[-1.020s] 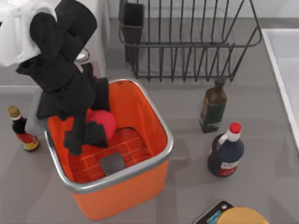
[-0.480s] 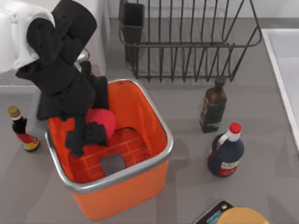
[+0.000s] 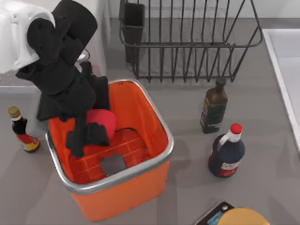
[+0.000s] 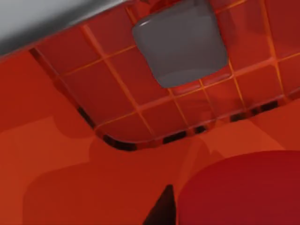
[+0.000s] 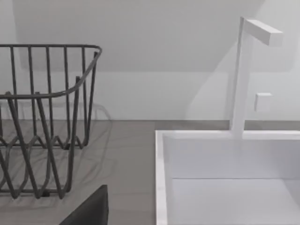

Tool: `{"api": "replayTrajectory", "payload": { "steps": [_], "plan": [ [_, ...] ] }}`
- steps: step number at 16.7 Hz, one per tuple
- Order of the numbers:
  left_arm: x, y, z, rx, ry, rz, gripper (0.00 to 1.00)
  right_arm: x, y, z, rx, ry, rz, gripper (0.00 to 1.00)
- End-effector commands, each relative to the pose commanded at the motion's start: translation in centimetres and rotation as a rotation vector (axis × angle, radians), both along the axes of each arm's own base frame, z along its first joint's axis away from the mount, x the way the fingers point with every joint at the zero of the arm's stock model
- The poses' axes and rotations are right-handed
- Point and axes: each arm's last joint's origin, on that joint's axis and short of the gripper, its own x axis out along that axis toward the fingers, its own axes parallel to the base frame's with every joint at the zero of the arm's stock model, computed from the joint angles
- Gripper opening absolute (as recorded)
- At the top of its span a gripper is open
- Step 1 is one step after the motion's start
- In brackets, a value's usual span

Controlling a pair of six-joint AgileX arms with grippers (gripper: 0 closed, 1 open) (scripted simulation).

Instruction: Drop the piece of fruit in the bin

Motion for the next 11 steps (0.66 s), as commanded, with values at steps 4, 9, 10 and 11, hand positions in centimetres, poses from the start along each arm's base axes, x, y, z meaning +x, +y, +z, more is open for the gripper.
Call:
{"api": "replayTrajectory", "payload": {
  "steps": [4, 9, 10, 11],
  "plan": [
    [0.00, 0.00, 0.00, 0.000, 0.000, 0.000, 0.90, 0.00, 0.00, 0.00, 0.000, 0.000, 0.000, 1.00],
    [0.00, 0.00, 0.00, 0.000, 0.000, 0.000, 1.00, 0.00, 0.00, 0.00, 0.000, 0.000, 0.000, 1.00],
    [0.00, 0.00, 0.00, 0.000, 0.000, 0.000, 1.00, 0.00, 0.00, 0.00, 0.000, 0.000, 0.000, 1.00],
    [0.00, 0.00, 0.00, 0.000, 0.000, 0.000, 1.00, 0.00, 0.00, 0.00, 0.000, 0.000, 0.000, 1.00]
  ]
}}
